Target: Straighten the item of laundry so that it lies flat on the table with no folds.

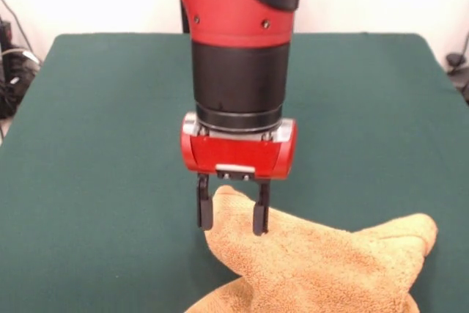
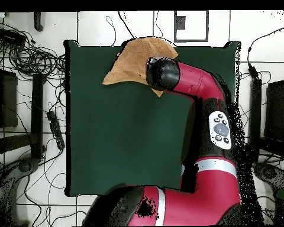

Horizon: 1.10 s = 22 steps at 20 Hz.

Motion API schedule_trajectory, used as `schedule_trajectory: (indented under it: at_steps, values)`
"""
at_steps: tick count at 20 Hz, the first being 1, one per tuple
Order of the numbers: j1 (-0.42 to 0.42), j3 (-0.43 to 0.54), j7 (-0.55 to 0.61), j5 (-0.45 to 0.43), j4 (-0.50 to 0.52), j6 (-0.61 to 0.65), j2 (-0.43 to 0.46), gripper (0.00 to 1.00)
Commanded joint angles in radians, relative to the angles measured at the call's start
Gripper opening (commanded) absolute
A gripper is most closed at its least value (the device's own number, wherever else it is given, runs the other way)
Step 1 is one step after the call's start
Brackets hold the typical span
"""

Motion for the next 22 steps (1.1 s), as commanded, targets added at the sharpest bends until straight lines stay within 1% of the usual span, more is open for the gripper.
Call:
schedule_trajectory:
  at_steps: [1, 4, 11, 12, 22]
  values:
    - [-0.003, 0.153, -0.002, -0.045, 0.151, -0.047, 0.014, 1.00]
    - [-0.006, 0.161, -0.012, -0.060, 0.140, -0.040, 0.018, 1.00]
    - [-0.008, 0.169, 0.007, -0.087, 0.137, -0.033, 0.016, 1.00]
    - [-0.007, 0.169, 0.011, -0.089, 0.136, -0.033, 0.015, 0.00]
    - [-0.007, 0.177, 0.022, -0.106, 0.132, -0.036, 0.015, 0.00]
